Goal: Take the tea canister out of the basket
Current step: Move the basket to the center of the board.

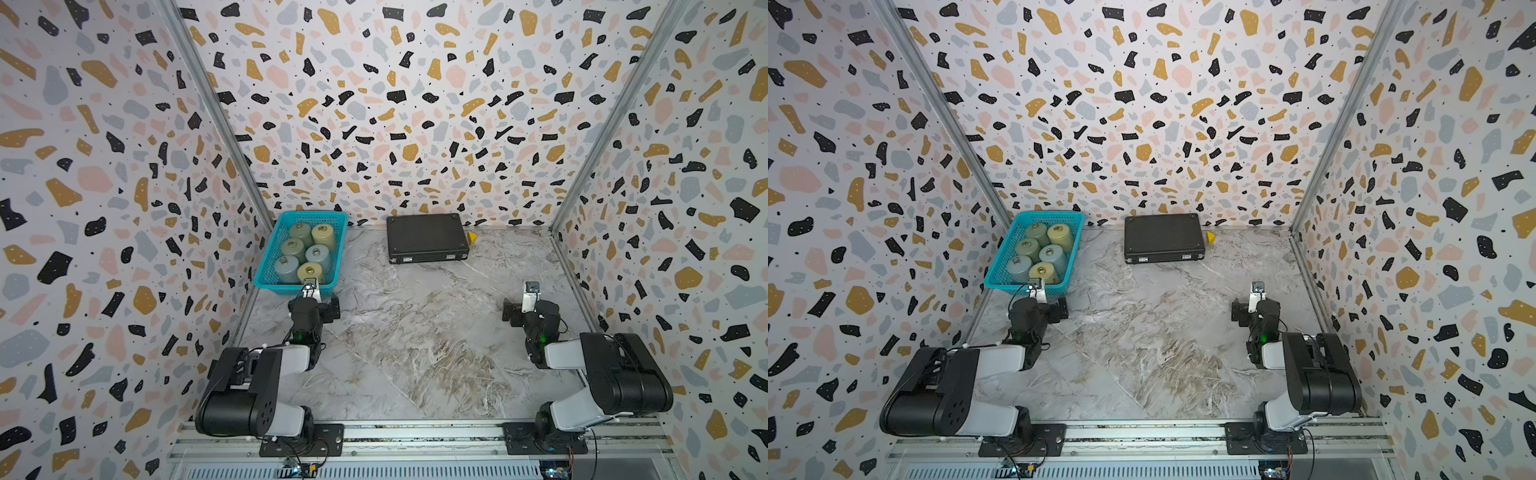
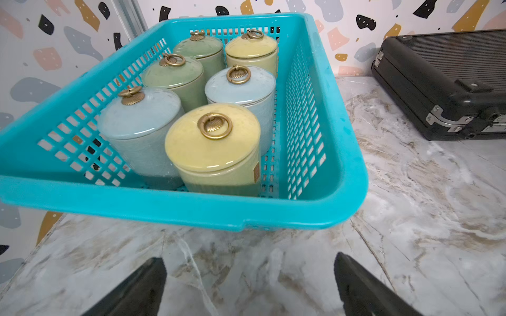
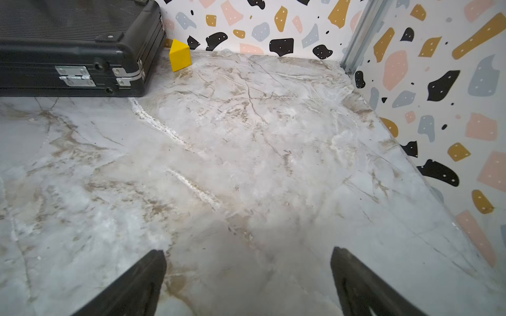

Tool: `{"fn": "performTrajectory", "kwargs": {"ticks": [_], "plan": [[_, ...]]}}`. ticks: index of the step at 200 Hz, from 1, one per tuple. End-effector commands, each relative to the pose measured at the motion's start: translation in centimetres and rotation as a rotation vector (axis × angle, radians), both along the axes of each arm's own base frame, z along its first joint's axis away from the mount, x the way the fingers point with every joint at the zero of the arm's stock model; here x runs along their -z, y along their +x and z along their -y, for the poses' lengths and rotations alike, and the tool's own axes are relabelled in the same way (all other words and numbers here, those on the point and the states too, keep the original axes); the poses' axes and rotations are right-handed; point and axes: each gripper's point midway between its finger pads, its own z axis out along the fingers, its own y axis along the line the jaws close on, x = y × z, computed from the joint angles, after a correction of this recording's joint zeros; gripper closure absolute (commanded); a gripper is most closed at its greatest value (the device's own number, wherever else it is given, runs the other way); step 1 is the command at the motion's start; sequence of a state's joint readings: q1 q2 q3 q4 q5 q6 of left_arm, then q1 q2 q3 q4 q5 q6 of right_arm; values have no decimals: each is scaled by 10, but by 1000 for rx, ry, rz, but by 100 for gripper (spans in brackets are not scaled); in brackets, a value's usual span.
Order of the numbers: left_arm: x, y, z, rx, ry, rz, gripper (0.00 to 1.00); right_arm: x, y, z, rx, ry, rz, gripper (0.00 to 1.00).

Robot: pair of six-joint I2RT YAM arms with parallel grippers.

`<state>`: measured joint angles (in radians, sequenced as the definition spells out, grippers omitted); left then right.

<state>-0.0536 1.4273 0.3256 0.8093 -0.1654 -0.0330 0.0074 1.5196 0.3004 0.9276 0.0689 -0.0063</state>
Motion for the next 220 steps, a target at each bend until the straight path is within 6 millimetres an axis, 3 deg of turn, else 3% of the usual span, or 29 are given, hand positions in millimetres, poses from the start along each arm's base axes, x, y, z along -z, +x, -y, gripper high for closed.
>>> {"fn": "performTrajectory", "kwargs": {"ticks": [1, 208, 220], "plan": [[-8, 2, 1, 3, 16, 39, 1, -12, 7, 2, 15, 5, 30, 1], [-7, 2, 1, 8, 14, 34, 0, -15, 7, 3, 22, 3, 41, 1], [-20, 2, -8, -44, 25, 67, 1, -22, 1, 11, 72, 0, 55, 1]]}}
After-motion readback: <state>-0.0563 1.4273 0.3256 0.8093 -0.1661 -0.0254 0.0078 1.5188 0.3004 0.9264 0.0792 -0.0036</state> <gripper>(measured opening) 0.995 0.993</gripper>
